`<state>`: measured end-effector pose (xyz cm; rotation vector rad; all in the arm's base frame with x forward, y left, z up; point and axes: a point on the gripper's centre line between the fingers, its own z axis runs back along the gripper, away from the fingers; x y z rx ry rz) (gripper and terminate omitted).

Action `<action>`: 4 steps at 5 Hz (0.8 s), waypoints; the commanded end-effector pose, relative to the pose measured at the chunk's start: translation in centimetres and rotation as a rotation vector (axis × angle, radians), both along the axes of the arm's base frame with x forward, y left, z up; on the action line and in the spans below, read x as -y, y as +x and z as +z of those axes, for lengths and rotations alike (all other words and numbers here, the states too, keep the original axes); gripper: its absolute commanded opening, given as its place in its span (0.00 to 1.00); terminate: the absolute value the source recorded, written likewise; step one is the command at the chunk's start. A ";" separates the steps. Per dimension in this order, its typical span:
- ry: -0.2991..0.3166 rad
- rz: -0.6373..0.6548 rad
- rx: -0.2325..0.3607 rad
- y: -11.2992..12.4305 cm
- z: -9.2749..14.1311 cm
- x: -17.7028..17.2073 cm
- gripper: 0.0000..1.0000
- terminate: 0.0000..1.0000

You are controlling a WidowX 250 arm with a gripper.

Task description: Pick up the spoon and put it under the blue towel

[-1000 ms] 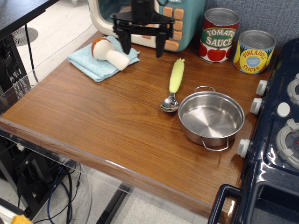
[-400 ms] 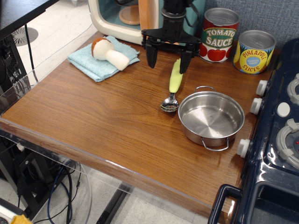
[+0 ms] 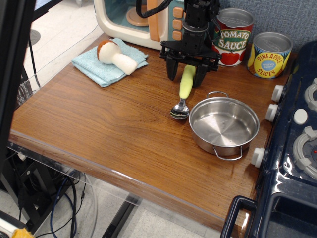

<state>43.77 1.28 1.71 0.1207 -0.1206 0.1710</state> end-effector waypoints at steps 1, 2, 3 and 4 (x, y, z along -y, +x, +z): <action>0.015 0.000 0.057 0.1 2.5 0.1 0.00 0.00; 0.025 0.025 0.051 -0.1 2.8 -0.7 0.00 0.00; 0.011 0.062 0.067 -1.0 5.2 -3.0 0.00 0.00; -0.011 0.136 0.113 -2.7 8.9 -5.2 0.00 0.00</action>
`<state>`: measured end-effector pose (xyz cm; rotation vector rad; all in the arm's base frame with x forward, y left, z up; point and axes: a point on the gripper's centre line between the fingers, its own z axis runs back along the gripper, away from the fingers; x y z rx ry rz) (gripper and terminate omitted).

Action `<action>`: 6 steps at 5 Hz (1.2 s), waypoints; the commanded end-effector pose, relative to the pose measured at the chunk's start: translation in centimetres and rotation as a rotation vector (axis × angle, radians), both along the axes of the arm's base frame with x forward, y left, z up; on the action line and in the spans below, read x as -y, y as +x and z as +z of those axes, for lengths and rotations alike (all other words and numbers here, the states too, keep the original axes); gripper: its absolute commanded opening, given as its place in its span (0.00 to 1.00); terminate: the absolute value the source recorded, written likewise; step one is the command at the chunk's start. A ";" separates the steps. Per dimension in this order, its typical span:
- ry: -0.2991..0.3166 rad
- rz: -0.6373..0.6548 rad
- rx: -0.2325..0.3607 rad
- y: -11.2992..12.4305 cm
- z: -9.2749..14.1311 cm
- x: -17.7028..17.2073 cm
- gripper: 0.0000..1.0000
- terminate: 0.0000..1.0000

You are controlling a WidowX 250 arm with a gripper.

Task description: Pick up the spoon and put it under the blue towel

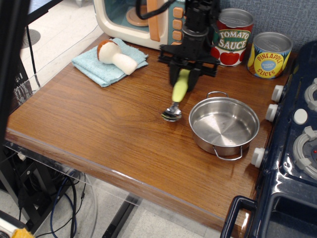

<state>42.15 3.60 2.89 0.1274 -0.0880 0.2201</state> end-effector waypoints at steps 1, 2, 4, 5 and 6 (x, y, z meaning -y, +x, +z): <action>-0.061 0.214 0.184 -4.0 10.5 -6.4 0.00 0.00; -0.014 0.422 0.194 -7.0 10.3 -10.1 0.00 0.00; -0.023 0.837 0.080 -12.7 5.1 -13.8 0.00 0.00; 0.010 0.889 0.026 -13.8 3.2 -13.3 0.00 0.00; 0.020 0.897 0.011 -13.1 1.1 -13.3 0.00 0.00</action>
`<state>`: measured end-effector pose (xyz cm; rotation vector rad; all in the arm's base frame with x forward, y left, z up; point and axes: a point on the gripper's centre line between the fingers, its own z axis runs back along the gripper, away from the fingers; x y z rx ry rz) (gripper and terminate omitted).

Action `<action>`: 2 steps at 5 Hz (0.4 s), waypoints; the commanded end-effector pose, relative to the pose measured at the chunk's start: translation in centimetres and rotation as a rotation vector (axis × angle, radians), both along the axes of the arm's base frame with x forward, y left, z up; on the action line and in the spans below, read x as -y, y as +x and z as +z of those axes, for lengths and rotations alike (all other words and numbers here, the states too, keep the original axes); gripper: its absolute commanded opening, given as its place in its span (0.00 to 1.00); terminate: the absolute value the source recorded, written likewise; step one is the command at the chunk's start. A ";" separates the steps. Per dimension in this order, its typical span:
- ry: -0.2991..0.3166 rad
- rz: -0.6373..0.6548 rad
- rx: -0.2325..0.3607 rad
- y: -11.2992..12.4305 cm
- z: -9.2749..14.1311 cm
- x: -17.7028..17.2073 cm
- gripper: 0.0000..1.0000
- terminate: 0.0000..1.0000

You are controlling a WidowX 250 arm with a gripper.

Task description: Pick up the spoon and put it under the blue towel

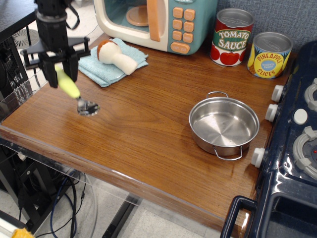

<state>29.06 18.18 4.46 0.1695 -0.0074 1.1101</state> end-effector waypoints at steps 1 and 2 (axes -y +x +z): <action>0.039 0.010 -0.010 0.5 -1.4 1.3 0.00 0.00; 0.046 0.015 -0.030 0.5 -1.8 1.2 0.00 0.00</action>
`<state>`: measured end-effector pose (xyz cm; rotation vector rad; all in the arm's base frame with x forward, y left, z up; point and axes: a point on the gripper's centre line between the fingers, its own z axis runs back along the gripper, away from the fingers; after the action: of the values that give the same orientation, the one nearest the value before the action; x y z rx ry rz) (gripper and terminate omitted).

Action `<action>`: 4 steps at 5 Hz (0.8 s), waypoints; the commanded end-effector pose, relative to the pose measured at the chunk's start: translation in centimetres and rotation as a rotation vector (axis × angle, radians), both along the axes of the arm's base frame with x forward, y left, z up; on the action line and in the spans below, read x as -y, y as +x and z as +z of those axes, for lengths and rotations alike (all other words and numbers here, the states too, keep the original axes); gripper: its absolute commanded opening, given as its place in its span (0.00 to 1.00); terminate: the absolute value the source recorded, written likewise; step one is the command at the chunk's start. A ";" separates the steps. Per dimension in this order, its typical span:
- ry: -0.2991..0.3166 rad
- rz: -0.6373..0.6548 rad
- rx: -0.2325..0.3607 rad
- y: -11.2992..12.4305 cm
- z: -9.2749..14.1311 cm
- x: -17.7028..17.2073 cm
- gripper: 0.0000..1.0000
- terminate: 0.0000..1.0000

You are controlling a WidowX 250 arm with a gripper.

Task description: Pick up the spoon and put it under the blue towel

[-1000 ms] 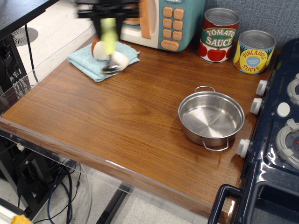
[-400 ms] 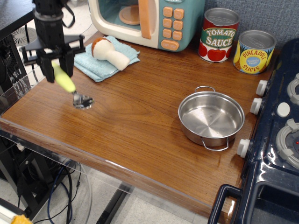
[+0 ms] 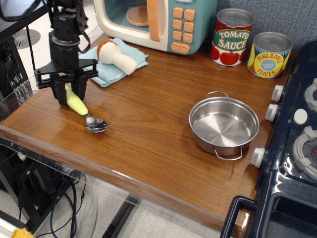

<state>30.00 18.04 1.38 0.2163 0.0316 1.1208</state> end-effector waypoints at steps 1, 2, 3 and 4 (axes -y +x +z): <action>0.037 -0.004 0.002 -0.5 1.5 1.1 1.00 0.00; 0.047 -0.024 0.003 -0.4 2.1 1.3 1.00 0.00; 0.049 -0.054 0.007 -0.2 3.3 1.7 1.00 0.00; 0.063 -0.071 0.037 0.1 4.9 2.0 1.00 0.00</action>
<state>30.69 16.95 3.83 0.2558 0.0283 1.0418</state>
